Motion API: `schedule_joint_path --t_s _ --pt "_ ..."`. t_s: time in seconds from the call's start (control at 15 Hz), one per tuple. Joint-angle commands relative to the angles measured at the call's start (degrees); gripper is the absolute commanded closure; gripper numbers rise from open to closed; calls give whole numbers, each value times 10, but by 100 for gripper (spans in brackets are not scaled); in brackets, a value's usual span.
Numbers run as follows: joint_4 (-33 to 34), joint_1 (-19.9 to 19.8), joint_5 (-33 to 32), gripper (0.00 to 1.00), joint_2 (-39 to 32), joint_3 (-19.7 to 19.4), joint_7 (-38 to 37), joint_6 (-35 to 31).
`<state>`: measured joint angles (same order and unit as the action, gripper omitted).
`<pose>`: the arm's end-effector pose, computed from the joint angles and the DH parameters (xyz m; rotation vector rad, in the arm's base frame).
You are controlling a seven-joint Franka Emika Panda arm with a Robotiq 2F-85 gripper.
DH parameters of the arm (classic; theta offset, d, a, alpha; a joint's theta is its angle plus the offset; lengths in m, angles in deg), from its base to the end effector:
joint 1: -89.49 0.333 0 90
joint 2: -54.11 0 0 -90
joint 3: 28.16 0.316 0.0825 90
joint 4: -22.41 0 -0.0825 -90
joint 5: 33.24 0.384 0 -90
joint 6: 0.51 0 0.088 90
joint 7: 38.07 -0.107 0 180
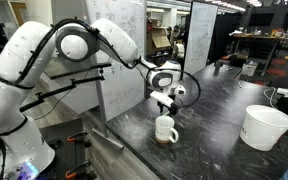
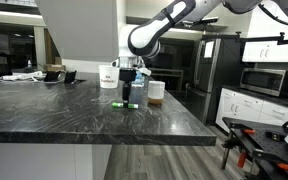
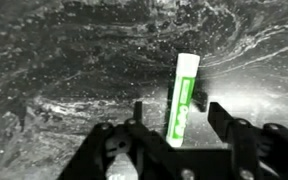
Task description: Move the object to the left
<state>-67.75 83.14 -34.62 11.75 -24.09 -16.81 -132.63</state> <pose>0.6992 -0.0352 0.2056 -3.0691 -0.5096 -0.0018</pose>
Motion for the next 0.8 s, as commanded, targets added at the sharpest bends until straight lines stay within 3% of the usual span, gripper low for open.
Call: schedule_joint_path --t_s 0.0,0.4,0.73 --pt "14 5 -7 54 -7 -2 4 22" --pt "4 22 -27 99 8 -6 -9 22" --pt "-87 61 -37 95 62 -1 -32 -4"
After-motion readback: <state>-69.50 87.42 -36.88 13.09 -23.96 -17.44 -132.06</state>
